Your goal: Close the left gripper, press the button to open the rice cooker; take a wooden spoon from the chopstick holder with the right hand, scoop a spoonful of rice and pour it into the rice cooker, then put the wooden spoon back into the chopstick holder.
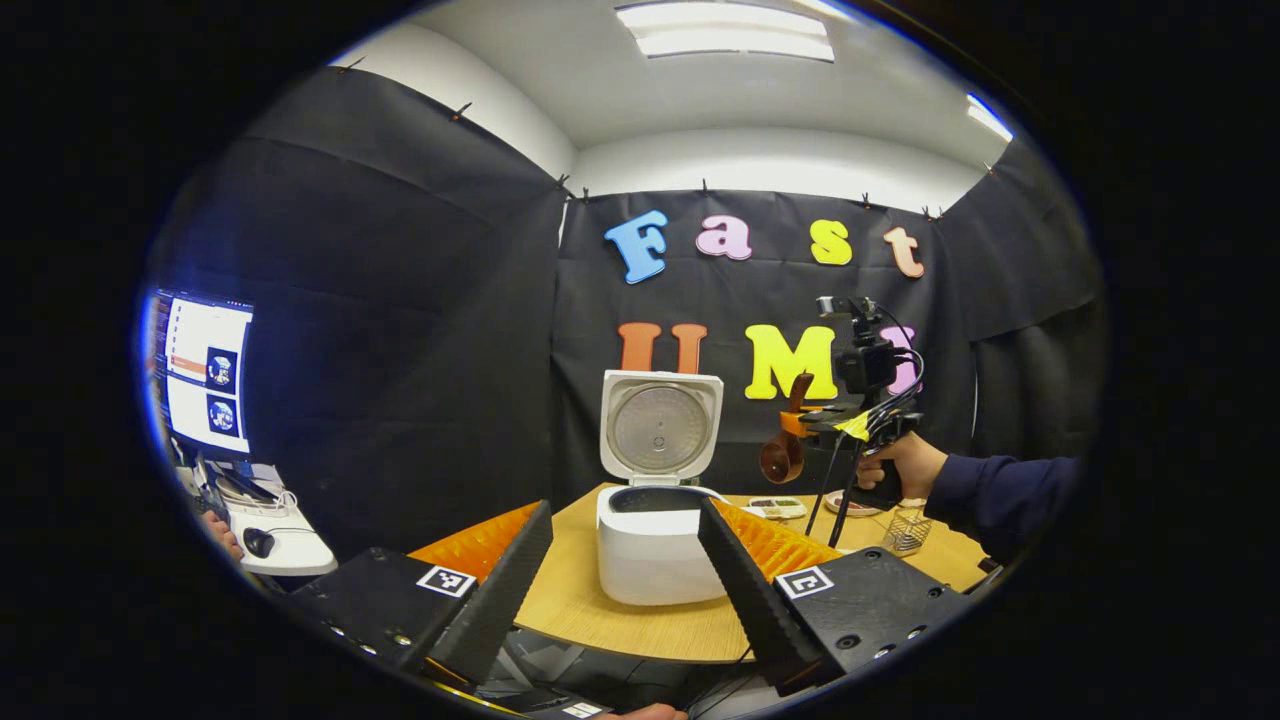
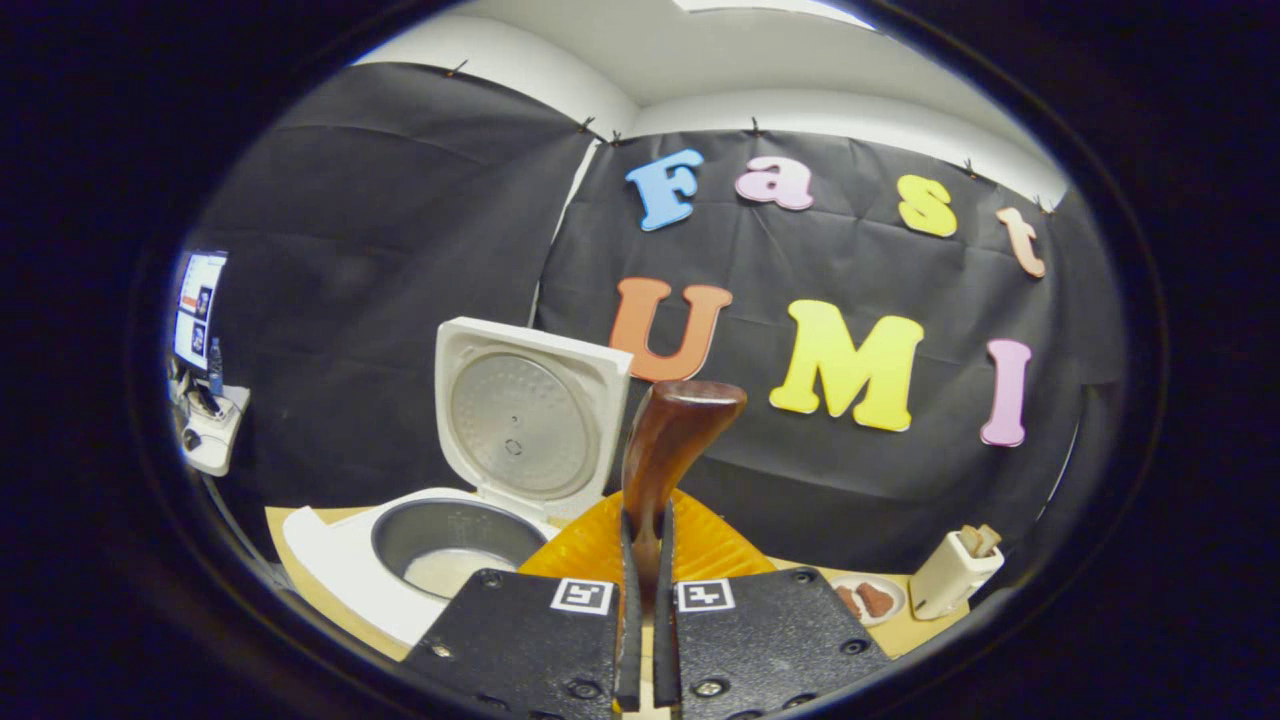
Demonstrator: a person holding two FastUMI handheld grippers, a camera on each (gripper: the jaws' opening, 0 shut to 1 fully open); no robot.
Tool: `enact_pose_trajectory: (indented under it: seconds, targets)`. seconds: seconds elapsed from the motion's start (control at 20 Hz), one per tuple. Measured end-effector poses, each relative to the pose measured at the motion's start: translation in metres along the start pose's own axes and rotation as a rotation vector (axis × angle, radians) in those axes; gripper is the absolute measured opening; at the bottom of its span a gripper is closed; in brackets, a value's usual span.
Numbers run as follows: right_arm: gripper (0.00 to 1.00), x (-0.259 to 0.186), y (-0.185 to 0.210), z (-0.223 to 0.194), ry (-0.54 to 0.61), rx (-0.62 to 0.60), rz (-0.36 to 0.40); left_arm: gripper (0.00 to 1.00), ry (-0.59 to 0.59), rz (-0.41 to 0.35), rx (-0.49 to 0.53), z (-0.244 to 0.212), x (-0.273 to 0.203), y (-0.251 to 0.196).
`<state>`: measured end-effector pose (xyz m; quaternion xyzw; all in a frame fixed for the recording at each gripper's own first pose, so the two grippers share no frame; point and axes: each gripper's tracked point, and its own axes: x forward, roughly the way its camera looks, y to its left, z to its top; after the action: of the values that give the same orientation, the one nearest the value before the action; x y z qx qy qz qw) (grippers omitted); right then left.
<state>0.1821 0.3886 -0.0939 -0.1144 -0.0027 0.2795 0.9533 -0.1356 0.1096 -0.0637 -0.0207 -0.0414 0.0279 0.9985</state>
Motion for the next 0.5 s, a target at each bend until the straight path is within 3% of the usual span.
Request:
enact_pose_trajectory:
  seconds: [0.5]
  targets:
    - [0.10, -0.081, -0.158, 0.006, 0.025, 0.290, -0.210, 0.94, -0.005, -0.020, 0.035, 0.009, 0.028, -0.040]
